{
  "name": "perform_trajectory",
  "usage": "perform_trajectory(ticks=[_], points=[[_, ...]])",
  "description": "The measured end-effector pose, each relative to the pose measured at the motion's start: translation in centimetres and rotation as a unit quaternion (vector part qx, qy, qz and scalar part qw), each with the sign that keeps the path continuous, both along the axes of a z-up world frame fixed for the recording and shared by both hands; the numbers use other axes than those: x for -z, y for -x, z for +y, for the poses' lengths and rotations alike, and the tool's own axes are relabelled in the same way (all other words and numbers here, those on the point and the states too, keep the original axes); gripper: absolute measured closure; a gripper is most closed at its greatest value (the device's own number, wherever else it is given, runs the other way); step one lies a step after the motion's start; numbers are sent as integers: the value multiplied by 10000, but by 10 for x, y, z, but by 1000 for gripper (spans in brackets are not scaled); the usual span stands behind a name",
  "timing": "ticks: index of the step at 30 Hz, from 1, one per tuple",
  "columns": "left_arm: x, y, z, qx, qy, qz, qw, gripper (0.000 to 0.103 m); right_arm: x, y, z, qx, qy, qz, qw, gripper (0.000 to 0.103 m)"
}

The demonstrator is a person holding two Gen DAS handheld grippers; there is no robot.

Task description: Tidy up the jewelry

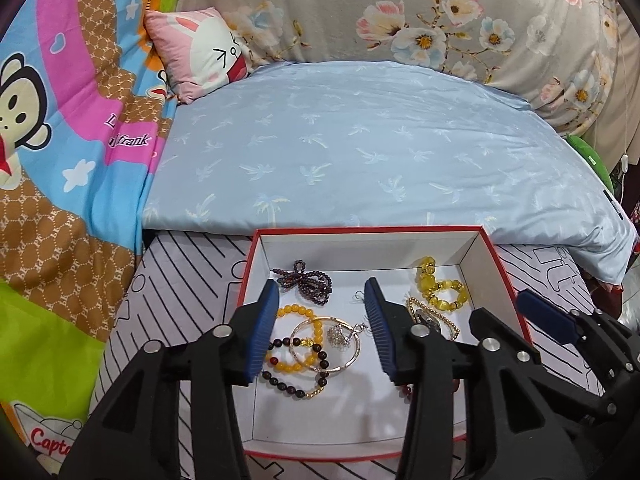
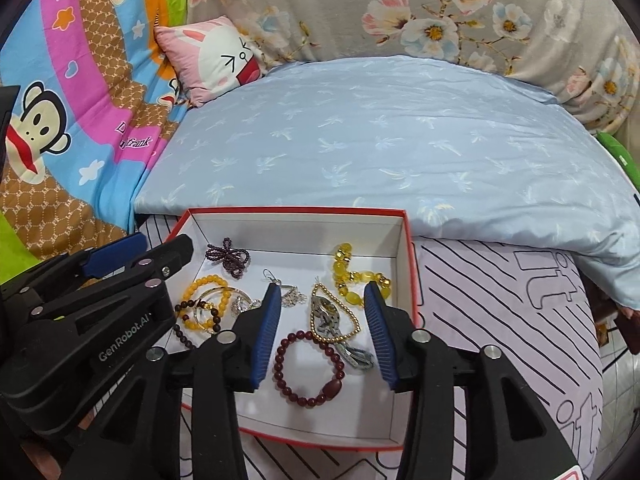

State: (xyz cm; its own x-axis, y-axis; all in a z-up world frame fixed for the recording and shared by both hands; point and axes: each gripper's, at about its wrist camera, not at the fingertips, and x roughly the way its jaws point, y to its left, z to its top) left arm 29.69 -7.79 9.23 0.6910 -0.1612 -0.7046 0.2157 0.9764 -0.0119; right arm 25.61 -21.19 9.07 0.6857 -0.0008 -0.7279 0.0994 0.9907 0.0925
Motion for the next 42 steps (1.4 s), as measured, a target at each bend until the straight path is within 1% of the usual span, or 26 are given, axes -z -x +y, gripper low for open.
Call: perform_trajectory(ticks=[1, 2, 3, 5, 6, 8, 11, 15, 20, 22, 26, 31, 42], points=[[-2, 3, 2, -14, 44, -5, 10000, 48, -1, 2, 0, 30, 31, 7, 10000, 43], [-4, 8, 3, 20, 125, -12, 9999, 37, -2, 6, 0, 1, 24, -18, 10000, 30], [-6, 13, 2, 32, 122, -60, 9999, 36, -4, 10, 2, -28, -1, -89, 10000, 28], [-10, 23, -3, 102, 19, -153, 9998, 35, -8, 20, 10, -73, 133, -191, 9997, 28], [-12, 29, -7, 112, -104, -204, 9997, 35, -10, 23, 15, -103, 237, -207, 9995, 28], [-16, 39, -10, 91, -215, -307, 9993, 36, -13, 30, 25, -119, 539, -247, 9982, 28], [-23, 52, -5, -7, -220, -395, 9990, 35, -17, 43, 29, -109, 713, -308, 9969, 25], [-28, 64, 9, -131, -132, -393, 9991, 32, -17, 57, 21, 35, 556, -261, 9981, 25], [-25, 69, 21, -280, -80, -292, 9991, 32, -23, 69, 9, 190, 302, -268, 9990, 25], [-24, 72, 24, -306, -26, -263, 9992, 32, -25, 72, 9, 209, 376, -281, 9987, 25], [-24, 77, 28, -367, -74, -282, 9989, 31, -27, 75, 12, 232, 520, -301, 9979, 25], [-24, 80, 34, -406, -91, -269, 9988, 31, -26, 79, 5, 293, 356, -285, 9985, 25], [-17, 87, 32, -367, -163, -216, 9990, 29, -31, 82, 5, 270, 309, -327, 9986, 25]])
